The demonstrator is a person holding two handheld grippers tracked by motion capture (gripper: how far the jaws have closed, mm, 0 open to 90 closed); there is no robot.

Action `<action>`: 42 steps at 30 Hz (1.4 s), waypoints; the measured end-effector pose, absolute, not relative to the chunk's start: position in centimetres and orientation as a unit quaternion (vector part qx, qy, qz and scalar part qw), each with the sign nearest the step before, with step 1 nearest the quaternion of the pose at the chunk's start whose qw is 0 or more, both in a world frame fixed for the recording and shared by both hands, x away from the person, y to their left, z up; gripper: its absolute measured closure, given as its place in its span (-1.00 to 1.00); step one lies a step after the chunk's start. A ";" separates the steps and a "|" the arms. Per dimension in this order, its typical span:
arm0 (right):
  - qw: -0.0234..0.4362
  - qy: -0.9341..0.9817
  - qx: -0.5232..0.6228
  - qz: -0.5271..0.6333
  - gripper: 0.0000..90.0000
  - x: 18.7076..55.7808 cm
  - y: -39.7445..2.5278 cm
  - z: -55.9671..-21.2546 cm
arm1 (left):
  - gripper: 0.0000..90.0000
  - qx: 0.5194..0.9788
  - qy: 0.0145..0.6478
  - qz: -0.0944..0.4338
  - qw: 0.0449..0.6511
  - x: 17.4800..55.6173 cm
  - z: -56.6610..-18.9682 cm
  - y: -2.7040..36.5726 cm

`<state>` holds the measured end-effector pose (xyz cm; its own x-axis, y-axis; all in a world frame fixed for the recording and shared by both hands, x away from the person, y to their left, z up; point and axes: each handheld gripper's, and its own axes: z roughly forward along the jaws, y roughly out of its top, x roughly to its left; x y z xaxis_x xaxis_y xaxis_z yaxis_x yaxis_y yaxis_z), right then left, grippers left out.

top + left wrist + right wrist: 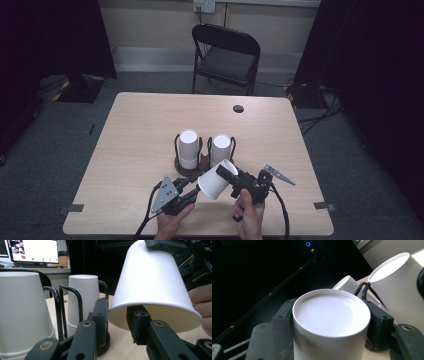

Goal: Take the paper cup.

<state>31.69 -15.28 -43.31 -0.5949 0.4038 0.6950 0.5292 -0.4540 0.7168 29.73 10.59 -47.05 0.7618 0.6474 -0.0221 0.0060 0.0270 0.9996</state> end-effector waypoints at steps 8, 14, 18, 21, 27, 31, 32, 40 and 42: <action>0.079 -0.524 -0.442 -0.723 -0.24 31.8 -14.8 -43.1 | 0.62 0.647 0.244 0.242 0.680 29.7 -46.9 9.9; 0.092 -0.528 -0.449 -0.715 -0.24 31.7 -14.3 -43.1 | 0.59 0.639 0.245 0.250 0.685 29.5 -46.8 9.7; 0.104 -0.531 -0.449 -0.711 -0.24 32.0 -13.8 -43.3 | 0.62 0.631 0.252 0.266 0.683 29.3 -46.7 9.8; 0.116 -0.536 -0.457 -0.701 -0.25 32.3 -13.7 -43.5 | 0.67 0.630 0.260 0.265 0.682 29.4 -46.8 10.0; 0.082 -0.551 -0.456 -0.694 -0.35 32.2 -13.6 -43.5 | 0.86 0.638 0.254 0.254 0.681 29.6 -46.9 10.3; 0.056 -0.560 -0.454 -0.691 -0.38 32.2 -13.6 -43.2 | 0.92 0.648 0.246 0.247 0.677 29.5 -46.8 10.3; 0.050 -0.561 -0.454 -0.690 -0.39 32.2 -13.6 -43.2 | 0.93 0.649 0.245 0.246 0.677 29.5 -46.8 10.3; 0.013 -0.575 -0.439 -0.690 -0.50 32.1 -13.8 -42.7 | 0.93 0.662 0.244 0.224 0.672 29.8 -46.7 10.8; 0.008 -0.576 -0.434 -0.693 -0.52 32.1 -13.9 -42.6 | 0.93 0.666 0.246 0.218 0.669 29.8 -46.7 11.0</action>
<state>32.06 -13.90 -42.57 -0.6239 0.4887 0.6098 0.5107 -0.3357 0.7915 29.78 10.99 -46.72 0.7835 0.6202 -0.0383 0.0351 0.0174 0.9992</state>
